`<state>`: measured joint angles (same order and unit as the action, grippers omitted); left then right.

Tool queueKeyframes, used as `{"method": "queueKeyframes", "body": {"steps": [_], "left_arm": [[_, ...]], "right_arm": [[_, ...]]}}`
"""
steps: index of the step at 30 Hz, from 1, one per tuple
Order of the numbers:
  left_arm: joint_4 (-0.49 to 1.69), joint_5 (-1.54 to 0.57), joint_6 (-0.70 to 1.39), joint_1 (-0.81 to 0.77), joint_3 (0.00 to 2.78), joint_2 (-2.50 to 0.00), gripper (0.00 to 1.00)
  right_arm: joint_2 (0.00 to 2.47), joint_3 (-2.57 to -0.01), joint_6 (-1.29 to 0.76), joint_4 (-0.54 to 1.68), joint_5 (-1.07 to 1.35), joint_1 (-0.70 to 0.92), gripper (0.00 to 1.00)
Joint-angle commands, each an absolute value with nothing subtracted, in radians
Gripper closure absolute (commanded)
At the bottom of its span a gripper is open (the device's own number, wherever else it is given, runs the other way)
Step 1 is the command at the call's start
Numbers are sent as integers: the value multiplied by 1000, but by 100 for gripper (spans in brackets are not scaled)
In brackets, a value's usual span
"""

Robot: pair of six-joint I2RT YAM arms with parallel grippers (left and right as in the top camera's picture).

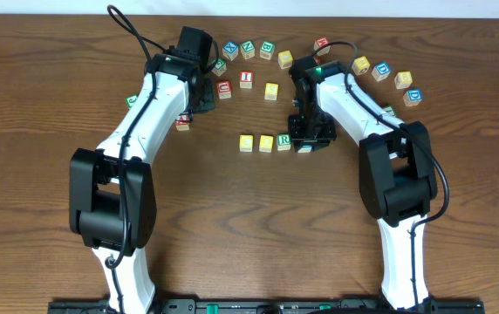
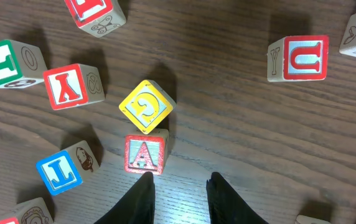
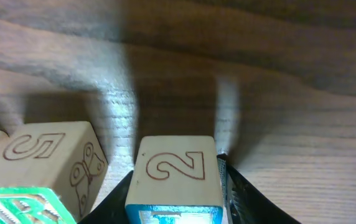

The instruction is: Spell out CORL

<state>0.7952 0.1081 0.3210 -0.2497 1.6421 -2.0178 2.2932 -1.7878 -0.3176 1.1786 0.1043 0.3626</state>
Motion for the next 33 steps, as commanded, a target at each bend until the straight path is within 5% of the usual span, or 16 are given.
{"method": "queueKeyframes", "body": {"steps": [1,15,19,21,24,33], "left_arm": [[795,121,334,-245,1634,-2014,72],[869,112,304,-245,1690,-1878,72],[1012,52,304,-245,1711,-1715,81],[1056,53,303,-245,1711,-1634,89],[1091,51,304,-245,1703,-1579,92],[963,-151,303,-245,1473,-1654,93]], "right_arm": [[2307,-1783,-309,1191,116,370,62],[2104,-1894,-271,1274,134,347,57],[1960,-1897,-252,1306,134,306,58],[1878,-1897,-243,1328,135,270,64],[1797,-1897,-237,1359,136,213,96],[1769,-1706,-186,1261,248,138,99]]}}
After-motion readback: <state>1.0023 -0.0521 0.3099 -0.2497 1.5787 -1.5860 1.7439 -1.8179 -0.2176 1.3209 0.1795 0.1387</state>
